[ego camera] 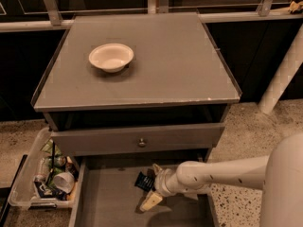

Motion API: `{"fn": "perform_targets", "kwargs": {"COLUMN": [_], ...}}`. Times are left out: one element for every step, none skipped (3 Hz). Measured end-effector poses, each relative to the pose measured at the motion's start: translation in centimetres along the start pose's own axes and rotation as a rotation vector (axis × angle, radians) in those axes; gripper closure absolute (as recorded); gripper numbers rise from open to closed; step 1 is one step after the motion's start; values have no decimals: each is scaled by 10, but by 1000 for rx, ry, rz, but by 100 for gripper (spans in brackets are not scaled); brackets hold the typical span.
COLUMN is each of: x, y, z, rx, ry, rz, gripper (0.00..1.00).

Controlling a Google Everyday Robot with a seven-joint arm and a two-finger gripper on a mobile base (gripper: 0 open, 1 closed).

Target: Pick rxbar blueberry from middle drawer and place on counter

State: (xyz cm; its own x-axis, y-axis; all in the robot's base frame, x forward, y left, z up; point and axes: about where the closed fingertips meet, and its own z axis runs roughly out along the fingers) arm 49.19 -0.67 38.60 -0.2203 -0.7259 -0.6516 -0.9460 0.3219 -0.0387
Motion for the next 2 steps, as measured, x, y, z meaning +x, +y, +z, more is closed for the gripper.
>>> {"fn": "perform_targets", "kwargs": {"x": [6, 19], "y": [-11, -13], "z": [14, 18], "rx": [28, 37], "ry": [-4, -5], "rz": [32, 63], "gripper": [0, 0]}}
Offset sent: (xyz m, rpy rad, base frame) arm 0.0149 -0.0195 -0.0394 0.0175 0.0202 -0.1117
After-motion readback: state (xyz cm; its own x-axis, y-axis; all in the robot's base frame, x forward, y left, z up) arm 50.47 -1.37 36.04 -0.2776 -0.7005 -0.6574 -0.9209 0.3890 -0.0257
